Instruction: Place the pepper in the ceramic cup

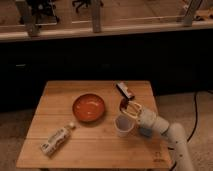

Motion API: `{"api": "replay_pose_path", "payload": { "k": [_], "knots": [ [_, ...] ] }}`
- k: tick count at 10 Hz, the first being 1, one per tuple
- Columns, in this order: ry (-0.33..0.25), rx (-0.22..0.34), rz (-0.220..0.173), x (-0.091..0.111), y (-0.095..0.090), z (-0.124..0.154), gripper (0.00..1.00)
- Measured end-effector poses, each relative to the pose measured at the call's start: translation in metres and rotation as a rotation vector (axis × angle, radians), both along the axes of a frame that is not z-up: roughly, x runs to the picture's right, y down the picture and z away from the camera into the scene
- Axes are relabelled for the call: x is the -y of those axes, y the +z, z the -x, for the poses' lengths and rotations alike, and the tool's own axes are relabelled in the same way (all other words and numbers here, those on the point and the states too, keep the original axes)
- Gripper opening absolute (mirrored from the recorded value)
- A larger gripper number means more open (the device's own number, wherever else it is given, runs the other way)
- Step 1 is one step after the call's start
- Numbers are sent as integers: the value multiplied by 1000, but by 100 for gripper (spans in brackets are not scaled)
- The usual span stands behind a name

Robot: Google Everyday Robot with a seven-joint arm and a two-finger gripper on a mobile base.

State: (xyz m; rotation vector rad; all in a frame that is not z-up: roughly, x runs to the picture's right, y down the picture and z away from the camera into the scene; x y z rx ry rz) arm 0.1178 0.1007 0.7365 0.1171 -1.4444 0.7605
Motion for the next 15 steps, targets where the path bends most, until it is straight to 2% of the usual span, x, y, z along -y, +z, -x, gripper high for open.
{"api": "replay_pose_path", "payload": {
  "k": [9, 15],
  "knots": [
    [32, 33, -48, 4, -36, 10, 1],
    [56, 3, -55, -15, -63, 5, 1]
  ]
}}
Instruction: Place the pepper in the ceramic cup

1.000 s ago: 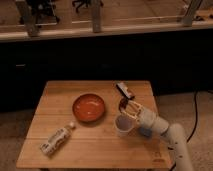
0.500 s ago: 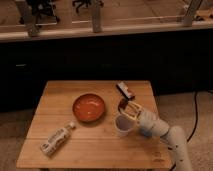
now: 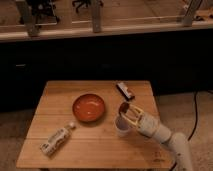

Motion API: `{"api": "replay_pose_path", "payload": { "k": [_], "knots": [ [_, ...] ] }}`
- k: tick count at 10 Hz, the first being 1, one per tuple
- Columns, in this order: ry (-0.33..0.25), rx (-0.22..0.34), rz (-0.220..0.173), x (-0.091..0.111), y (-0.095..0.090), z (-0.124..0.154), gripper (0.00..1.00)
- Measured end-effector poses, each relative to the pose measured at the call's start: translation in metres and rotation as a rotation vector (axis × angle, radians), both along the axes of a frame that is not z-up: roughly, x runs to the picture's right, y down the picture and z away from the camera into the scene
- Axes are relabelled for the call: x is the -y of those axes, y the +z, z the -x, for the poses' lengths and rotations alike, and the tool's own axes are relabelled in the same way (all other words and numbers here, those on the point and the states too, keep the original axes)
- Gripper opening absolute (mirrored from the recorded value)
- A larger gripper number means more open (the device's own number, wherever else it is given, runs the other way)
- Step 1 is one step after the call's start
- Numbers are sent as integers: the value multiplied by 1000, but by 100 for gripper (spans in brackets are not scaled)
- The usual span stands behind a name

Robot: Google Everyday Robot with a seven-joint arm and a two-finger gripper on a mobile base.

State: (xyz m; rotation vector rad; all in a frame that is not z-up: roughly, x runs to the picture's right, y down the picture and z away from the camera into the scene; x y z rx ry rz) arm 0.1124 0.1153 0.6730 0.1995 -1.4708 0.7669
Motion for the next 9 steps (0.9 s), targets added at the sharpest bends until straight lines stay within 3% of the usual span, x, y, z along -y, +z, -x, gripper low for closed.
{"api": "replay_pose_path", "payload": {
  "k": [6, 8, 9],
  "knots": [
    [13, -38, 31, -14, 1, -19, 1],
    [4, -44, 53, -15, 4, -19, 9],
    [-7, -44, 68, -16, 5, -20, 19]
  ]
}}
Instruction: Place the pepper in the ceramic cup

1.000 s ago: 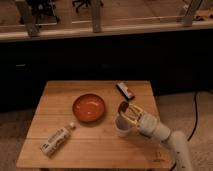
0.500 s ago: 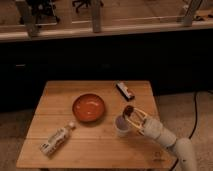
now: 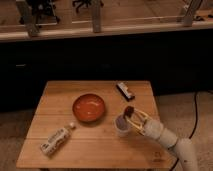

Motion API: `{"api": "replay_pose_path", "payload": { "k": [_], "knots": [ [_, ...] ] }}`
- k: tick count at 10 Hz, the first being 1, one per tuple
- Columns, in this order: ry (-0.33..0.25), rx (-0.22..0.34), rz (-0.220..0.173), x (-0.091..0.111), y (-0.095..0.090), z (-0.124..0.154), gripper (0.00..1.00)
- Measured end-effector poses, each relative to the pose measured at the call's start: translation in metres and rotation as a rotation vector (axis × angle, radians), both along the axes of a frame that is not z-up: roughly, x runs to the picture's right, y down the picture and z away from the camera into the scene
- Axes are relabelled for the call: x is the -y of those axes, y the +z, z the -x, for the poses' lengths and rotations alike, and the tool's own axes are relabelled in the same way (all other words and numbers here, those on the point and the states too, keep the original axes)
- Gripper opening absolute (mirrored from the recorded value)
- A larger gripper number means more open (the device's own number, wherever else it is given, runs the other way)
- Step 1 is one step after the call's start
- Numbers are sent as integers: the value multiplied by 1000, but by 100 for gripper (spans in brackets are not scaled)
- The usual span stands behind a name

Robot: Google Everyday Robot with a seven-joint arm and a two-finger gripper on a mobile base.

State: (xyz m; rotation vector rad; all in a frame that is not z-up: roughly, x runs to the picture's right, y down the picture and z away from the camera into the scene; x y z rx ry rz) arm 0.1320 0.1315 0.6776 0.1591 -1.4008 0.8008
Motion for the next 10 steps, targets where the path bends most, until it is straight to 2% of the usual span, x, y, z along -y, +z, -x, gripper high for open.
{"api": "replay_pose_path", "payload": {
  "k": [2, 6, 10],
  "knots": [
    [-27, 10, 24, -2, 2, 4, 41],
    [-37, 22, 44, -4, 4, 5, 78],
    [-39, 28, 51, -5, 4, 5, 80]
  ]
}}
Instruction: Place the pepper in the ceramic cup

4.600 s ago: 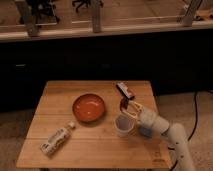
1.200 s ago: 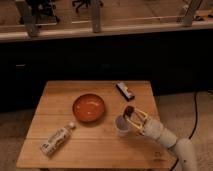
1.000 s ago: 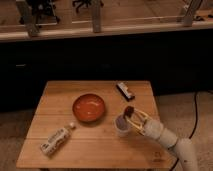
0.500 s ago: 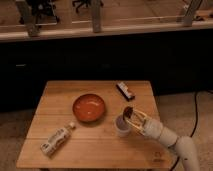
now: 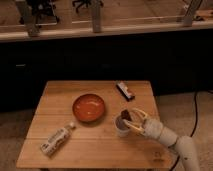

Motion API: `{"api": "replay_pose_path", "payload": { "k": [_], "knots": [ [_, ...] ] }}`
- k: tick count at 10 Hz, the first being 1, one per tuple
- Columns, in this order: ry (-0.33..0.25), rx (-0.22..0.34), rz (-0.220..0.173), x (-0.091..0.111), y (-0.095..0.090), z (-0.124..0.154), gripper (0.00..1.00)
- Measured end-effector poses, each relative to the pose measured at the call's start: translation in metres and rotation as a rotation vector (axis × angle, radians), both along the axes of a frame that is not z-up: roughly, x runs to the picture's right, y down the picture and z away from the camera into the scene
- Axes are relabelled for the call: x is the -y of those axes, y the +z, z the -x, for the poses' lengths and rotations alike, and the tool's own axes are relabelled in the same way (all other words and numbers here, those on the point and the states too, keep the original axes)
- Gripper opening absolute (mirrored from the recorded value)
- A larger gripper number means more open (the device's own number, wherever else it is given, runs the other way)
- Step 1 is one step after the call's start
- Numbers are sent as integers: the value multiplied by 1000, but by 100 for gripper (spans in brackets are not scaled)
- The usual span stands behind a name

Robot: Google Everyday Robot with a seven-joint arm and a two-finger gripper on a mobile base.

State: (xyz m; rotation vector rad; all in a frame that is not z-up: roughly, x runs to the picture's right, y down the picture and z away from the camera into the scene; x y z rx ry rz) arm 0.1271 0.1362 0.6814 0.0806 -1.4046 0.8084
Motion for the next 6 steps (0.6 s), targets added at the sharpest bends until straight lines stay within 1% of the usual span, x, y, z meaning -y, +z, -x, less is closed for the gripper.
{"api": "replay_pose_path", "payload": {
  "k": [3, 6],
  "knots": [
    [-1, 4, 5, 0, 0, 0, 80],
    [-16, 12, 28, -1, -2, 0, 80]
  ]
}}
